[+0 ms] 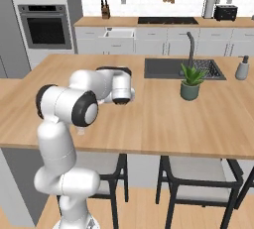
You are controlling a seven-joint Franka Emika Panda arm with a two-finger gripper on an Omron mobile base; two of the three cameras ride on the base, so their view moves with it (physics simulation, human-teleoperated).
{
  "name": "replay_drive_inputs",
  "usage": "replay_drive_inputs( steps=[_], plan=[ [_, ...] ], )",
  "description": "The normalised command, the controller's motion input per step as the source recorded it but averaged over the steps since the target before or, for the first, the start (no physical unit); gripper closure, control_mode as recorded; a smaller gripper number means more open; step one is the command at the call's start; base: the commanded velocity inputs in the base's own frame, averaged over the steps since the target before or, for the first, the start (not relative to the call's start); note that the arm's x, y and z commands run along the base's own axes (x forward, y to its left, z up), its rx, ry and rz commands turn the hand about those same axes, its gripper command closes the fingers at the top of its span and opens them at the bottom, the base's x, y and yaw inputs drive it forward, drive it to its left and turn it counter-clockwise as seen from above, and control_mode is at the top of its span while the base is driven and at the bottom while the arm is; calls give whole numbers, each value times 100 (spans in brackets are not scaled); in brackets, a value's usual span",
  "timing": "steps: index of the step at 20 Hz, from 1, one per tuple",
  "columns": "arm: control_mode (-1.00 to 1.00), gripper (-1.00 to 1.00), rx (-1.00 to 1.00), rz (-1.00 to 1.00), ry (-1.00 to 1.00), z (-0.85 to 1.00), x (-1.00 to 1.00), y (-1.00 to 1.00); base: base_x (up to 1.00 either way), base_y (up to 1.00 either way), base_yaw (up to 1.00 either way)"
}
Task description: Take a straw from the drawer in front and place it inside the glass cup on the dining counter.
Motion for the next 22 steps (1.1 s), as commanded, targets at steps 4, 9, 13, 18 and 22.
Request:
replay_drive_inputs(
  steps=[4,9,13,18,22],
  plan=[
    [-100,100,0,0,1,-17,8,22,0,0,0],
    [-100,100,0,0,10,-29,22,20,0,0,0],
    [-100,100,0,0,8,-32,28,1,0,0,0],
    [-100,100,0,0,6,-35,44,0,0,0,0],
    [-100,100,0,0,6,-36,49,0,0,0,0]
  ],
)
